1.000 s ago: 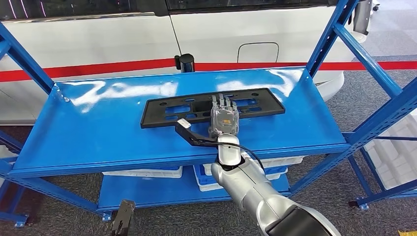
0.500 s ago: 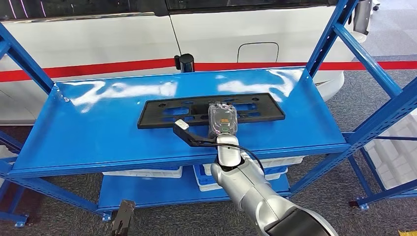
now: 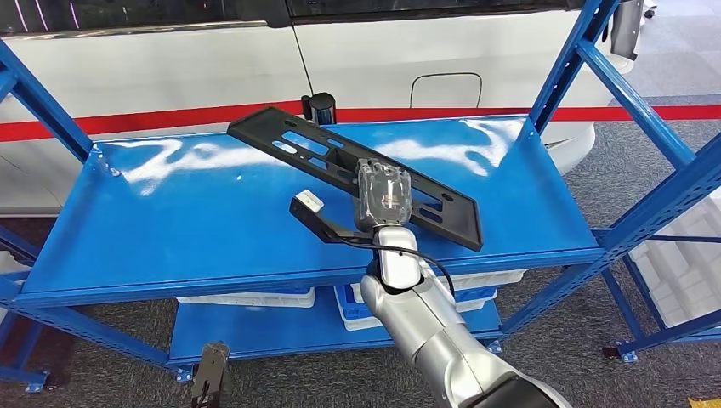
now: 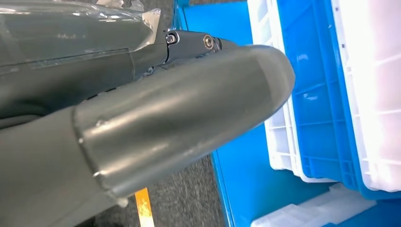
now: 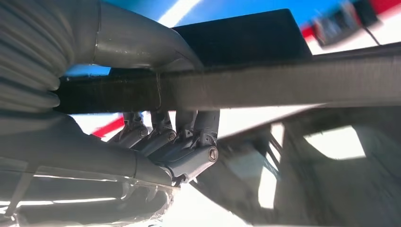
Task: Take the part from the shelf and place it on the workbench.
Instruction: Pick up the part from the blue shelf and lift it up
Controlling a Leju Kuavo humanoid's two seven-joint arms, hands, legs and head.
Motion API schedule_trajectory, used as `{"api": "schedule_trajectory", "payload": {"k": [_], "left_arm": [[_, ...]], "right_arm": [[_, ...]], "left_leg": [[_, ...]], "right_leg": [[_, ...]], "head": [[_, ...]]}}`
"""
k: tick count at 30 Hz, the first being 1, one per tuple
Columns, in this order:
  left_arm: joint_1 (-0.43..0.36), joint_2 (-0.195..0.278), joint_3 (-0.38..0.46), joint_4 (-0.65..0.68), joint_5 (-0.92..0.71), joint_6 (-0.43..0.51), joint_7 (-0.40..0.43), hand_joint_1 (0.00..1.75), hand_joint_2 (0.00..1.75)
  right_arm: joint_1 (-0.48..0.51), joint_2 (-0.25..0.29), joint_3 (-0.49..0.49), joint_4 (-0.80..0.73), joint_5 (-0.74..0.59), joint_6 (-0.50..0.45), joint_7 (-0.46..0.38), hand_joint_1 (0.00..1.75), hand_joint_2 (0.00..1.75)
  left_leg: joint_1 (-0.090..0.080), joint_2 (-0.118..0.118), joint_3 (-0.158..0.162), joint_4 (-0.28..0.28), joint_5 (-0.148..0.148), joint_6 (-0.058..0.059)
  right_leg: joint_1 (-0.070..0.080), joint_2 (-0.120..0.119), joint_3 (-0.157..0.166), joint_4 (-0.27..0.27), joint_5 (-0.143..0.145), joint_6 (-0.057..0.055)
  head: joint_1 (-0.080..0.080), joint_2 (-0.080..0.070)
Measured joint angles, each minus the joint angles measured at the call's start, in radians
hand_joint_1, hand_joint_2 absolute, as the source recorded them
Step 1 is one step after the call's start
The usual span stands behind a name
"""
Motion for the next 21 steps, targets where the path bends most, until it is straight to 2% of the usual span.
{"api": "schedule_trajectory", "payload": {"k": [3, 7, 11, 15, 21], "left_arm": [[0.0, 0.0, 0.008, 0.0, 0.017, -0.023, -0.003, 0.0, 1.75], [0.0, -0.001, 0.018, 0.0, 0.044, -0.036, -0.005, 0.0, 1.75], [0.0, -0.001, 0.021, 0.0, 0.061, -0.038, -0.006, 0.0, 1.75], [0.0, 0.0, 0.025, 0.0, 0.085, -0.054, -0.006, 0.0, 1.75], [0.0, 0.003, 0.031, 0.0, 0.089, -0.065, -0.004, 0.0, 1.75]], "right_arm": [[0.026, 0.0, -0.003, -0.12, 0.051, 0.009, -0.031, 1.75, 1.75], [0.06, 0.0, -0.001, -0.349, 0.073, 0.063, -0.091, 1.75, 1.75], [0.083, 0.0, 0.019, -0.507, 0.062, 0.076, -0.151, 1.75, 1.75], [0.087, 0.001, 0.064, -0.593, 0.001, 0.07, -0.167, 1.75, 1.75], [0.087, 0.001, 0.106, -0.639, -0.043, 0.061, -0.169, 1.75, 1.75]], "left_leg": [[0.0, 0.0, -0.001, 0.0, 0.0, 0.0], [0.0, 0.0, -0.002, 0.0, 0.0, 0.0], [0.0, 0.0, -0.002, 0.0, 0.0, 0.0], [0.0, 0.0, -0.002, 0.0, 0.0, 0.0], [0.0, 0.0, -0.002, 0.0, 0.0, 0.0]], "right_leg": [[0.0, 0.0, -0.001, 0.0, 0.0, 0.0], [0.0, 0.0, -0.002, 0.0, 0.0, 0.0], [0.0, 0.0, -0.002, 0.0, 0.0, 0.0], [0.0, 0.0, -0.002, 0.0, 0.0, 0.0], [0.0, 0.0, -0.001, 0.0, 0.0, 0.0]], "head": [[0.0, 0.0], [0.0, 0.0], [0.0, 0.0], [0.0, 0.0], [0.0, 0.0]]}}
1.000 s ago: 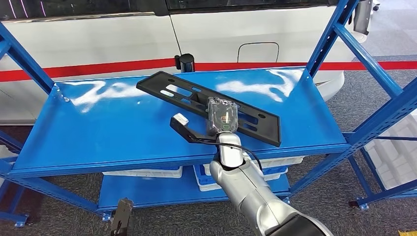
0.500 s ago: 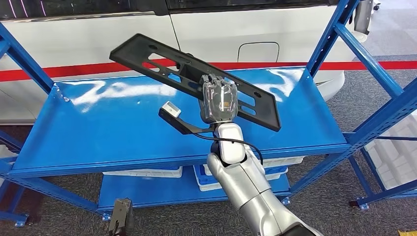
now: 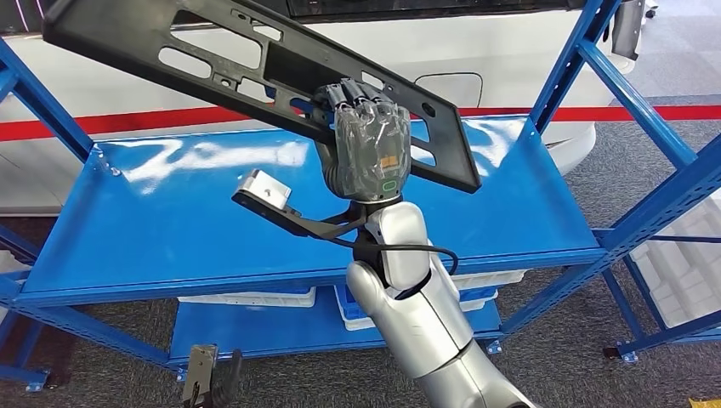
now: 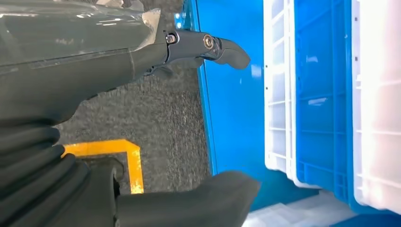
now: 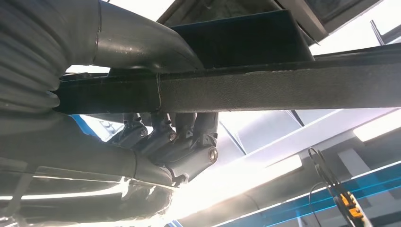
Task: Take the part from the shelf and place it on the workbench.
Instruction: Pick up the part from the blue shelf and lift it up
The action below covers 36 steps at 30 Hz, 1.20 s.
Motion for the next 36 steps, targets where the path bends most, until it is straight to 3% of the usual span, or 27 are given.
{"api": "schedule_trajectory", "payload": {"k": [4, 7, 9, 10, 12, 14, 15, 16, 18, 19, 20, 21, 23, 24, 26, 28, 29, 30, 31, 34, 36], "left_arm": [[0.0, 0.001, 0.0, 0.0, -0.001, 0.029, 0.039, 0.0, 1.75], [0.0, 0.005, 0.0, 0.0, -0.007, 0.065, 0.083, 0.0, 1.75], [-0.002, 0.005, 0.0, 0.0, -0.008, 0.07, 0.099, 0.0, 1.75], [-0.003, 0.006, 0.001, 0.0, -0.006, 0.07, 0.104, 0.0, 1.75], [-0.006, 0.006, 0.001, 0.0, -0.004, 0.068, 0.106, 0.0, 1.75], [-0.007, 0.007, 0.001, 0.0, -0.001, 0.065, 0.108, 0.0, 1.75], [-0.007, 0.007, 0.001, 0.0, 0.0, 0.064, 0.108, 0.0, 1.75], [-0.007, 0.007, 0.001, 0.0, 0.002, 0.062, 0.109, 0.0, 1.75], [-0.01, 0.009, 0.001, 0.0, 0.004, 0.061, 0.11, 0.0, 1.75], [-0.011, 0.01, 0.001, -0.001, 0.005, 0.06, 0.11, 0.0, 1.75], [-0.013, 0.01, 0.001, -0.001, 0.005, 0.06, 0.11, 0.0, 1.75], [-0.013, 0.011, 0.001, -0.001, 0.005, 0.061, 0.11, 0.0, 1.75], [-0.014, 0.011, 0.002, -0.001, 0.006, 0.061, 0.11, 0.0, 1.75], [-0.014, 0.012, 0.002, -0.001, 0.006, 0.061, 0.11, 0.0, 1.75], [-0.015, 0.013, 0.002, -0.001, 0.006, 0.063, 0.112, 0.0, 1.75], [-0.015, 0.014, 0.002, -0.001, 0.006, 0.069, 0.121, 0.0, 1.75], [-0.015, 0.014, 0.002, -0.001, 0.005, 0.074, 0.129, 0.0, 1.75], [-0.015, 0.015, 0.002, -0.001, 0.004, 0.078, 0.138, 0.0, 1.75], [-0.016, 0.016, 0.002, -0.001, 0.002, 0.081, 0.147, 0.0, 1.75], [-0.02, 0.021, 0.002, -0.001, 0.0, 0.088, 0.175, 0.0, 1.75], [-0.021, 0.026, 0.004, -0.001, 0.013, 0.098, 0.2, 0.0, 1.75]], "right_arm": [[-0.002, 0.0, 0.019, -0.004, -0.018, 0.003, 0.002, 1.75, 1.75], [-0.011, 0.001, 0.044, -0.004, -0.025, 0.014, 0.028, 1.75, 1.75], [-0.024, 0.001, 0.063, -0.003, -0.028, 0.027, 0.052, 1.75, 1.75], [-0.032, 0.0, 0.074, -0.002, -0.03, 0.033, 0.064, 1.75, 1.75], [-0.046, -0.001, 0.098, 0.003, -0.038, 0.043, 0.085, 1.75, 1.75], [-0.053, -0.001, 0.119, 0.012, -0.047, 0.049, 0.103, 1.75, 1.75], [-0.054, -0.001, 0.126, 0.017, -0.05, 0.051, 0.108, 1.75, 1.75], [-0.057, -0.001, 0.131, 0.021, -0.052, 0.052, 0.112, 1.75, 1.75], [-0.067, -0.001, 0.141, 0.028, -0.053, 0.054, 0.116, 1.75, 1.75], [-0.072, -0.001, 0.145, 0.03, -0.054, 0.054, 0.117, 1.75, 1.75], [-0.075, -0.001, 0.149, 0.032, -0.054, 0.054, 0.118, 1.75, 1.75], [-0.077, -0.001, 0.152, 0.033, -0.054, 0.054, 0.118, 1.75, 1.75], [-0.079, 0.0, 0.154, 0.036, -0.055, 0.054, 0.12, 1.75, 1.75], [-0.082, 0.0, 0.156, 0.037, -0.056, 0.054, 0.12, 1.75, 1.75], [-0.087, 0.0, 0.158, 0.039, -0.058, 0.054, 0.121, 1.75, 1.75], [-0.09, 0.0, 0.159, 0.042, -0.059, 0.055, 0.122, 1.75, 1.75], [-0.091, 0.0, 0.159, 0.043, -0.058, 0.056, 0.123, 1.75, 1.75], [-0.09, 0.0, 0.159, 0.043, -0.057, 0.057, 0.123, 1.75, 1.75], [-0.091, 0.0, 0.159, 0.044, -0.054, 0.058, 0.123, 1.75, 1.75], [-0.088, 0.0, 0.152, 0.04, -0.05, 0.06, 0.113, 1.75, 1.75], [-0.082, 0.001, 0.139, 0.032, -0.083, 0.056, 0.088, 1.75, 1.75]], "left_leg": [[-0.001, 0.0, -0.001, 0.002, -0.002, 0.003], [-0.004, 0.0, 0.001, 0.0, 0.002, 0.022], [0.0, 0.003, 0.012, -0.021, 0.016, 0.033], [0.003, 0.005, 0.017, -0.031, 0.022, 0.036], [0.004, 0.007, 0.016, -0.036, 0.027, 0.039], [0.006, 0.008, 0.012, -0.035, 0.029, 0.036], [0.007, 0.008, 0.01, -0.034, 0.031, 0.033], [0.011, 0.007, 0.008, -0.032, 0.032, 0.029], [0.016, 0.005, -0.002, -0.019, 0.031, 0.015], [0.017, 0.004, -0.008, -0.011, 0.031, 0.006], [0.016, 0.002, -0.015, -0.003, 0.032, -0.002], [0.016, 0.001, -0.02, 0.0, 0.035, -0.011], [0.019, 0.0, -0.028, 0.006, 0.038, -0.023], [0.021, 0.001, -0.037, 0.019, 0.023, -0.027], [0.024, 0.005, -0.073, 0.105, -0.049, -0.033], [0.024, 0.006, -0.12, 0.246, -0.132, -0.037], [0.024, 0.006, -0.13, 0.294, -0.152, -0.037], [0.023, 0.006, -0.121, 0.304, -0.152, -0.034], [0.021, 0.006, -0.093, 0.277, -0.136, -0.028], [0.008, 0.007, 0.05, 0.076, -0.091, 0.001], [-0.002, 0.007, 0.086, 0.015, -0.088, 0.011]], "right_leg": [[-0.002, 0.0, 0.0, -0.002, 0.001, 0.002], [-0.008, 0.0, 0.003, -0.008, 0.006, 0.016], [-0.006, -0.002, -0.005, 0.01, -0.008, 0.018], [-0.005, -0.003, -0.02, 0.046, -0.031, 0.014], [-0.01, -0.003, -0.074, 0.177, -0.096, 0.006], [-0.016, -0.004, -0.113, 0.283, -0.134, 0.013], [-0.021, -0.004, -0.106, 0.283, -0.129, 0.023], [-0.026, -0.005, -0.078, 0.239, -0.109, 0.036], [-0.034, -0.007, 0.004, 0.098, -0.065, 0.058], [-0.033, -0.005, 0.03, 0.051, -0.051, 0.06], [-0.031, -0.002, 0.041, 0.029, -0.046, 0.057], [-0.026, 0.002, 0.036, 0.035, -0.046, 0.05], [-0.029, 0.002, 0.022, 0.037, -0.04, 0.036], [-0.031, 0.001, 0.016, 0.037, -0.035, 0.027], [-0.031, -0.001, 0.001, 0.036, -0.021, 0.006], [-0.023, -0.002, -0.018, 0.036, -0.008, -0.008], [-0.018, -0.003, -0.028, 0.037, -0.001, -0.012], [-0.014, -0.003, -0.037, 0.037, 0.007, -0.014], [-0.01, -0.003, -0.045, 0.037, 0.014, -0.015], [-0.004, -0.003, -0.06, 0.036, 0.034, -0.009], [-0.007, -0.007, -0.062, 0.034, 0.045, 0.004]], "head": [[0.0, 0.0], [-0.001, 0.0], [0.0, 0.0], [0.0, 0.0], [0.001, 0.0], [0.001, 0.0], [0.001, 0.0], [0.001, 0.0], [0.002, 0.0], [0.002, 0.0], [0.002, 0.0], [0.001, 0.0], [0.001, 0.0], [0.0, 0.0], [-0.002, 0.0], [-0.003, 0.0], [-0.003, 0.0], [-0.003, 0.0], [-0.003, 0.0], [-0.003, 0.0], [-0.005, 0.0]]}}
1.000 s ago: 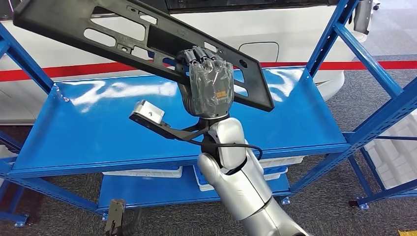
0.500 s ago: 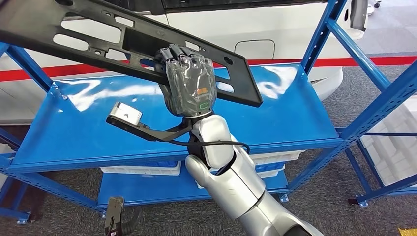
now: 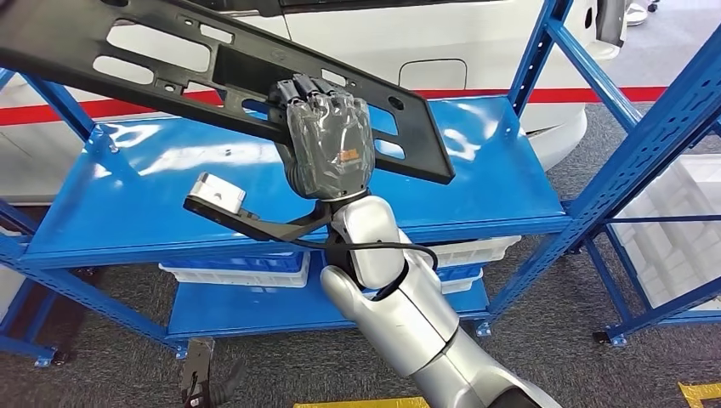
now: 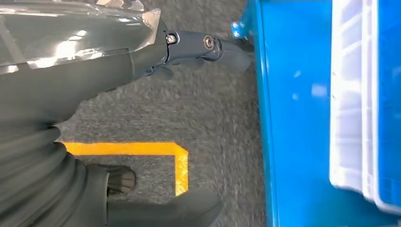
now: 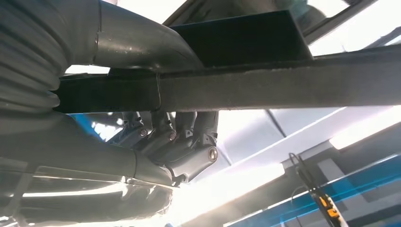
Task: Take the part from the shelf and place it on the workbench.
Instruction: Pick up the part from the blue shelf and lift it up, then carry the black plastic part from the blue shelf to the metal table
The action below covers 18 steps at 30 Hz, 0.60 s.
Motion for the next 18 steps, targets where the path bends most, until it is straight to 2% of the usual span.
{"api": "schedule_trajectory", "payload": {"k": [2, 3, 4, 5, 7, 8, 9, 10, 11, 12, 13, 14, 16, 17, 18], "left_arm": [[0.004, 0.003, 0.01, 0.001, 0.021, 0.018, 0.034, 0.0, 1.75], [0.007, 0.006, 0.017, 0.002, 0.029, 0.029, 0.053, 0.0, 1.75], [0.012, 0.009, 0.024, 0.003, 0.033, 0.042, 0.073, 0.0, 1.75], [0.017, 0.013, 0.029, 0.004, 0.035, 0.053, 0.093, 0.0, 1.75], [0.033, 0.021, 0.038, 0.01, 0.03, 0.077, 0.144, 0.0, 1.75], [0.044, 0.024, 0.04, 0.013, 0.025, 0.085, 0.169, 0.0, 1.75], [0.057, 0.028, 0.041, 0.017, 0.02, 0.092, 0.19, 0.0, 1.75], [0.068, 0.031, 0.042, 0.02, 0.015, 0.096, 0.205, 0.0, 1.75], [0.076, 0.033, 0.043, 0.022, 0.013, 0.097, 0.212, 0.0, 1.75], [0.081, 0.034, 0.043, 0.024, 0.012, 0.098, 0.215, 0.0, 1.75], [0.084, 0.036, 0.044, 0.026, 0.011, 0.099, 0.218, 0.0, 1.75], [0.086, 0.037, 0.044, 0.027, 0.009, 0.1, 0.22, 0.0, 1.75], [0.089, 0.04, 0.045, 0.03, 0.003, 0.102, 0.248, 0.0, 1.75], [0.091, 0.042, 0.046, 0.033, -0.006, 0.104, 0.286, 0.0, 1.75], [0.094, 0.044, 0.046, 0.037, -0.02, 0.111, 0.343, 0.0, 1.75]], "right_arm": [[0.008, -0.001, -0.017, -0.006, -0.057, -0.01, -0.032, 1.75, 1.75], [0.013, -0.001, -0.028, -0.008, -0.082, -0.017, -0.046, 1.75, 1.75], [0.019, -0.002, -0.039, -0.009, -0.104, -0.025, -0.059, 1.75, 1.75], [0.024, -0.002, -0.049, -0.009, -0.122, -0.034, -0.071, 1.75, 1.75], [0.036, -0.003, -0.065, -0.007, -0.15, -0.052, -0.091, 1.75, 1.75], [0.044, -0.003, -0.072, -0.006, -0.161, -0.06, -0.098, 1.75, 1.75], [0.051, -0.003, -0.078, -0.004, -0.169, -0.066, -0.104, 1.75, 1.75], [0.056, -0.003, -0.084, -0.002, -0.174, -0.069, -0.107, 1.75, 1.75], [0.059, -0.002, -0.088, -0.001, -0.176, -0.07, -0.109, 1.75, 1.75], [0.061, -0.002, -0.091, -0.001, -0.177, -0.071, -0.11, 1.75, 1.75], [0.062, -0.002, -0.092, -0.001, -0.177, -0.071, -0.111, 1.75, 1.75], [0.063, -0.001, -0.093, -0.001, -0.178, -0.072, -0.112, 1.75, 1.75], [0.065, -0.001, -0.096, -0.001, -0.181, -0.073, -0.113, 1.75, 1.75], [0.065, -0.001, -0.097, -0.001, -0.185, -0.075, -0.116, 1.75, 1.75], [0.065, -0.001, -0.098, -0.001, -0.192, -0.077, -0.121, 1.75, 1.75]], "left_leg": [[-0.003, 0.001, -0.005, -0.01, 0.018, 0.008], [-0.001, 0.003, -0.007, -0.019, 0.031, 0.014], [0.002, 0.006, -0.013, -0.027, 0.046, 0.02], [0.005, 0.009, -0.021, -0.035, 0.061, 0.024], [0.003, 0.012, -0.047, -0.035, 0.082, 0.026], [0.003, 0.014, -0.06, -0.034, 0.091, 0.025], [0.003, 0.016, -0.074, -0.032, 0.1, 0.023], [0.003, 0.017, -0.088, -0.029, 0.109, 0.021], [0.004, 0.017, -0.101, -0.025, 0.116, 0.017], [0.004, 0.016, -0.113, -0.019, 0.122, 0.013], [0.003, 0.015, -0.124, -0.013, 0.128, 0.008], [0.002, 0.014, -0.131, -0.007, 0.133, 0.002], [0.001, 0.012, -0.139, -0.003, 0.146, -0.01], [0.003, 0.011, -0.141, -0.004, 0.152, -0.016], [0.006, 0.01, -0.146, 0.002, 0.145, -0.022]], "right_leg": [[-0.001, -0.003, -0.001, -0.003, 0.01, 0.013], [0.001, -0.003, -0.009, 0.004, 0.003, 0.016], [0.003, -0.002, -0.022, 0.027, -0.02, 0.014], [0.004, -0.002, -0.04, 0.069, -0.055, 0.01], [0.001, -0.002, -0.077, 0.193, -0.136, 0.004], [-0.002, -0.002, -0.084, 0.246, -0.158, 0.008], [-0.005, -0.003, -0.078, 0.273, -0.165, 0.017], [-0.007, -0.003, -0.055, 0.264, -0.156, 0.029], [-0.01, -0.003, -0.011, 0.213, -0.138, 0.039], [-0.012, -0.004, 0.04, 0.14, -0.129, 0.044], [-0.012, -0.003, 0.088, 0.072, -0.125, 0.044], [-0.011, -0.003, 0.119, 0.022, -0.126, 0.04], [-0.005, -0.001, 0.133, -0.005, -0.129, 0.028], [-0.008, -0.002, 0.124, -0.005, -0.122, 0.02], [-0.011, -0.002, 0.118, -0.006, -0.114, 0.01]], "head": [[-0.003, 0.0], [-0.003, 0.0], [-0.001, 0.0], [0.001, 0.0], [0.005, 0.0], [0.006, 0.0], [0.006, 0.0], [0.007, 0.0], [0.007, 0.0], [0.007, 0.0], [0.007, 0.0], [0.007, 0.0], [0.005, 0.0], [0.005, 0.0], [0.004, 0.0]]}}
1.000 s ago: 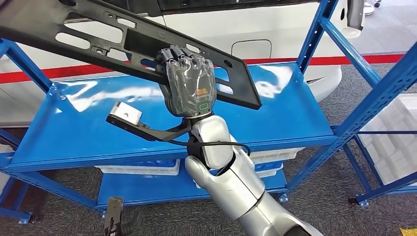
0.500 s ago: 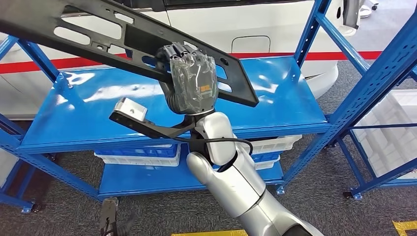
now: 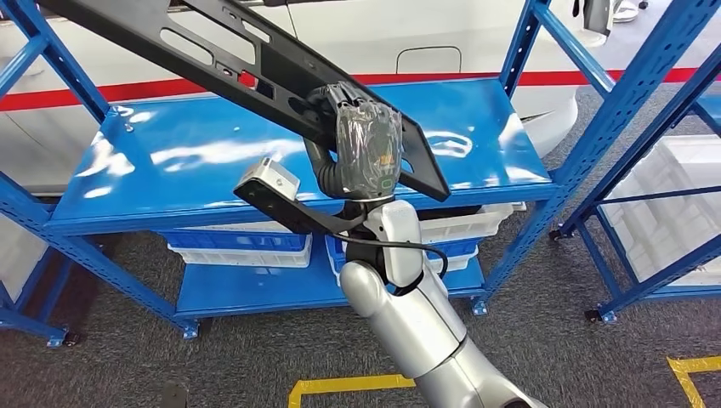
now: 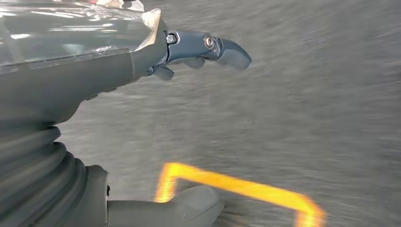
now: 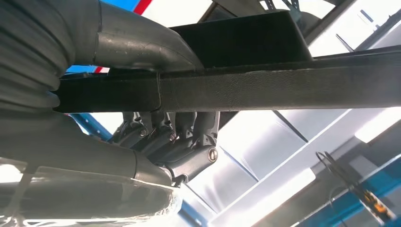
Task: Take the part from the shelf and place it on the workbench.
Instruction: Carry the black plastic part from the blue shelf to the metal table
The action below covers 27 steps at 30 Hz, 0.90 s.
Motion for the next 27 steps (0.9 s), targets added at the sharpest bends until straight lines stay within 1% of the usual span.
{"api": "schedule_trajectory", "payload": {"k": [1, 2, 3, 4, 5, 6, 7, 8, 9, 10, 11, 12, 13, 14, 15, 16, 17, 18, 19, 20, 21, 22, 23, 24, 25, 26, 27], "left_arm": [[0.005, 0.002, -0.001, 0.004, -0.018, 0.01, 0.072, 0.0, 1.75], [0.01, 0.003, -0.003, 0.007, -0.037, 0.025, 0.152, 0.0, 1.75], [0.016, 0.003, -0.005, 0.01, -0.053, 0.04, 0.228, 0.0, 1.75], [0.021, 0.002, -0.007, 0.013, -0.064, 0.053, 0.293, 0.0, 1.75], [0.025, 0.001, -0.009, 0.015, -0.073, 0.065, 0.342, 0.0, 1.75], [0.028, -0.001, -0.01, 0.017, -0.081, 0.074, 0.376, 0.0, 1.75], [0.031, -0.003, -0.012, 0.018, -0.088, 0.082, 0.398, 0.0, 1.75], [0.032, -0.006, -0.014, 0.019, -0.092, 0.089, 0.411, 0.0, 1.75], [0.032, -0.008, -0.016, 0.019, -0.093, 0.094, 0.417, 0.0, 1.75], [0.031, -0.009, -0.016, 0.019, -0.094, 0.099, 0.418, 0.0, 1.75], [0.03, -0.011, -0.017, 0.019, -0.097, 0.103, 0.414, 0.0, 1.75], [0.03, -0.012, -0.017, 0.019, -0.099, 0.107, 0.405, 0.0, 1.75], [0.03, -0.013, -0.017, 0.019, -0.103, 0.111, 0.393, 0.0, 1.75], [0.031, -0.013, -0.018, 0.019, -0.107, 0.113, 0.379, 0.0, 1.75], [0.03, -0.014, -0.018, 0.019, -0.108, 0.114, 0.364, 0.0, 1.75], [0.03, -0.015, -0.018, 0.019, -0.108, 0.115, 0.349, 0.0, 1.75], [0.029, -0.015, -0.018, 0.02, -0.107, 0.115, 0.334, 0.0, 1.75], [0.029, -0.015, -0.018, 0.02, -0.105, 0.115, 0.321, 0.0, 1.75], [0.029, -0.015, -0.018, 0.02, -0.104, 0.113, 0.309, 0.0, 1.75], [0.029, -0.014, -0.017, 0.02, -0.101, 0.111, 0.3, 0.0, 1.75], [0.029, -0.015, -0.017, 0.02, -0.097, 0.108, 0.291, 0.0, 1.75], [0.029, -0.015, -0.016, 0.02, -0.091, 0.106, 0.284, 0.0, 1.75], [0.029, -0.016, -0.014, 0.02, -0.084, 0.106, 0.278, 0.0, 1.75], [0.029, -0.016, -0.012, 0.02, -0.078, 0.105, 0.274, 0.0, 1.75], [0.029, -0.017, -0.011, 0.02, -0.074, 0.105, 0.271, 0.0, 1.75], [0.029, -0.018, -0.01, 0.02, -0.073, 0.105, 0.268, 0.0, 1.75], [0.029, -0.019, -0.008, 0.02, -0.072, 0.107, 0.266, 0.0, 1.75]], "right_arm": [[0.0, 0.0, 0.0, 0.0, -0.008, -0.002, -0.007, 1.75, 1.75], [0.001, 0.001, 0.0, -0.001, -0.017, -0.004, -0.015, 1.75, 1.75], [0.002, 0.001, 0.0, -0.001, -0.024, -0.007, -0.023, 1.75, 1.75], [0.005, 0.001, 0.0, -0.001, -0.031, -0.008, -0.028, 1.75, 1.75], [0.01, 0.001, 0.0, -0.001, -0.037, -0.009, -0.033, 1.75, 1.75], [0.015, 0.001, 0.001, -0.001, -0.044, -0.009, -0.037, 1.75, 1.75], [0.021, 0.001, 0.002, -0.002, -0.053, -0.009, -0.042, 1.75, 1.75], [0.025, 0.001, 0.004, -0.002, -0.063, -0.009, -0.045, 1.75, 1.75], [0.026, 0.001, 0.006, -0.002, -0.073, -0.008, -0.045, 1.75, 1.75], [0.025, 0.001, 0.009, -0.003, -0.082, -0.008, -0.041, 1.75, 1.75], [0.022, 0.002, 0.013, -0.003, -0.09, -0.008, -0.033, 1.75, 1.75], [0.018, 0.002, 0.018, -0.002, -0.098, -0.007, -0.024, 1.75, 1.75], [0.014, 0.002, 0.024, -0.001, -0.109, -0.008, -0.014, 1.75, 1.75], [0.008, 0.001, 0.031, 0.003, -0.121, -0.01, -0.004, 1.75, 1.75], [0.002, 0.0, 0.038, 0.008, -0.134, -0.014, 0.004, 1.75, 1.75], [-0.004, 0.0, 0.044, 0.014, -0.147, -0.018, 0.011, 1.75, 1.75], [-0.01, -0.001, 0.048, 0.02, -0.159, -0.021, 0.016, 1.75, 1.75], [-0.016, -0.001, 0.05, 0.028, -0.169, -0.023, 0.02, 1.75, 1.75], [-0.021, -0.001, 0.052, 0.035, -0.179, -0.024, 0.023, 1.75, 1.75], [-0.024, -0.002, 0.053, 0.043, -0.189, -0.024, 0.025, 1.75, 1.75], [-0.026, -0.002, 0.054, 0.05, -0.2, -0.024, 0.027, 1.75, 1.75], [-0.028, -0.002, 0.055, 0.057, -0.21, -0.024, 0.028, 1.75, 1.75], [-0.029, -0.001, 0.056, 0.062, -0.219, -0.024, 0.028, 1.75, 1.75], [-0.031, -0.001, 0.057, 0.067, -0.224, -0.024, 0.029, 1.75, 1.75], [-0.034, 0.0, 0.058, 0.07, -0.23, -0.024, 0.029, 1.75, 1.75], [-0.038, 0.0, 0.059, 0.073, -0.237, -0.024, 0.029, 1.75, 1.75], [-0.042, 0.0, 0.061, 0.075, -0.248, -0.024, 0.028, 1.75, 1.75]], "left_leg": [[0.002, -0.002, -0.009, 0.019, -0.025, -0.005], [0.004, -0.004, -0.024, 0.058, -0.068, -0.011], [0.006, -0.006, -0.043, 0.118, -0.123, -0.016], [0.007, -0.006, -0.061, 0.187, -0.171, -0.021], [0.008, -0.006, -0.073, 0.248, -0.201, -0.025], [0.008, -0.006, -0.073, 0.286, -0.208, -0.027], [0.009, -0.006, -0.056, 0.29, -0.195, -0.028], [0.011, -0.006, -0.02, 0.258, -0.17, -0.027], [0.012, -0.006, 0.033, 0.196, -0.148, -0.025], [0.011, -0.008, 0.093, 0.117, -0.142, -0.022], [0.01, -0.01, 0.14, 0.051, -0.145, -0.017], [0.007, -0.013, 0.169, 0.006, -0.154, -0.011], [0.003, -0.015, 0.178, -0.014, -0.16, -0.003], [0.001, -0.014, 0.171, -0.016, -0.152, 0.006], [0.0, -0.011, 0.164, -0.019, -0.141, 0.016], [0.0, -0.009, 0.155, -0.022, -0.128, 0.027], [0.001, -0.006, 0.143, -0.026, -0.113, 0.036], [0.001, -0.004, 0.13, -0.026, -0.099, 0.043], [-0.001, -0.004, 0.112, -0.026, -0.085, 0.048], [-0.002, -0.004, 0.095, -0.025, -0.072, 0.049], [-0.004, -0.003, 0.077, -0.024, -0.058, 0.05], [-0.006, -0.003, 0.06, -0.023, -0.045, 0.05], [-0.008, -0.003, 0.044, -0.023, -0.033, 0.048], [-0.01, -0.003, 0.031, -0.022, -0.021, 0.047], [-0.013, -0.004, 0.02, -0.02, -0.011, 0.044], [-0.015, -0.004, 0.011, -0.018, -0.001, 0.04], [-0.015, -0.004, 0.006, -0.017, 0.009, 0.035]], "right_leg": [[-0.004, -0.001, -0.008, -0.001, 0.01, -0.011], [-0.007, -0.001, -0.019, -0.003, 0.022, -0.021], [-0.006, -0.001, -0.029, -0.003, 0.033, -0.027], [-0.005, -0.002, -0.043, -0.002, 0.044, -0.03], [-0.004, -0.002, -0.057, -0.002, 0.054, -0.03], [-0.003, -0.002, -0.07, -0.001, 0.064, -0.028], [-0.003, -0.003, -0.083, -0.001, 0.074, -0.026], [-0.003, -0.004, -0.095, -0.001, 0.084, -0.022], [-0.003, -0.004, -0.105, 0.0, 0.093, -0.018], [-0.002, -0.004, -0.113, 0.0, 0.103, -0.013], [0.0, -0.004, -0.119, -0.001, 0.112, -0.006], [0.001, -0.005, -0.121, -0.002, 0.121, 0.001], [0.001, -0.005, -0.122, -0.005, 0.13, 0.009], [0.001, -0.005, -0.122, -0.009, 0.139, 0.017], [0.001, -0.005, -0.127, -0.008, 0.139, 0.021], [0.001, -0.004, -0.137, 0.005, 0.124, 0.021], [0.002, -0.003, -0.151, 0.036, 0.091, 0.016], [0.002, -0.003, -0.17, 0.089, 0.044, 0.008], [0.002, -0.003, -0.188, 0.157, -0.003, 0.002], [0.003, -0.003, -0.2, 0.225, -0.036, 0.002], [0.003, -0.003, -0.202, 0.275, -0.051, 0.008], [0.004, -0.003, -0.188, 0.293, -0.046, 0.017], [0.005, -0.003, -0.155, 0.272, -0.028, 0.026], [0.006, -0.003, -0.104, 0.215, -0.01, 0.029], [0.008, -0.004, -0.042, 0.137, -0.007, 0.026], [0.011, -0.004, 0.012, 0.059, -0.013, 0.02], [0.013, -0.003, 0.047, 0.002, -0.023, 0.013]], "head": [[-0.001, 0.0], [-0.003, 0.0], [-0.005, 0.0], [-0.006, 0.0], [-0.007, 0.0], [-0.007, 0.0], [-0.007, 0.0], [-0.007, 0.0], [-0.007, 0.0], [-0.007, 0.0], [-0.006, 0.0], [-0.005, 0.0], [-0.005, 0.0], [-0.004, 0.0], [-0.004, 0.0], [-0.003, 0.0], [-0.001, 0.0], [0.001, 0.0], [0.003, 0.0], [0.004, 0.0], [0.005, 0.0], [0.005, 0.0], [0.006, 0.0], [0.006, 0.0], [0.006, 0.0], [0.005, 0.0], [0.003, 0.0]]}}
